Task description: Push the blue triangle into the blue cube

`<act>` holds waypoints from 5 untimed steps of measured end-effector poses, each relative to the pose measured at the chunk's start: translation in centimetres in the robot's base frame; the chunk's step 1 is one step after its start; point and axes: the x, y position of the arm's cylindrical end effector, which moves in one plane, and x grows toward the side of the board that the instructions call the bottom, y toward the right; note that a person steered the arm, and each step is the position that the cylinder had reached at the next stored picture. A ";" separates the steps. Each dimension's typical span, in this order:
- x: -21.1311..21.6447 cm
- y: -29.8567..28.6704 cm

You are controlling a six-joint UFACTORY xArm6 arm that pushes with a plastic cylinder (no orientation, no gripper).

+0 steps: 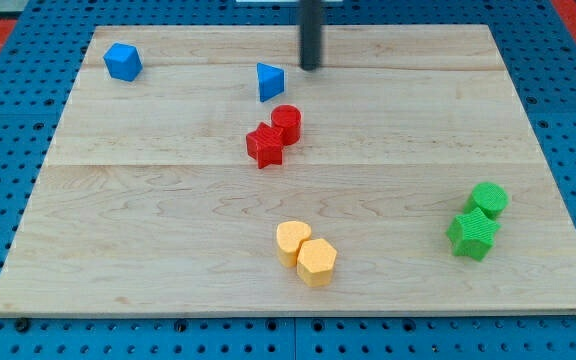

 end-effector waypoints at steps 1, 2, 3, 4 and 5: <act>-0.4 -3.7; -3.2 -13.1; -3.9 -11.1; -2.4 -3.6; 0.9 -9.1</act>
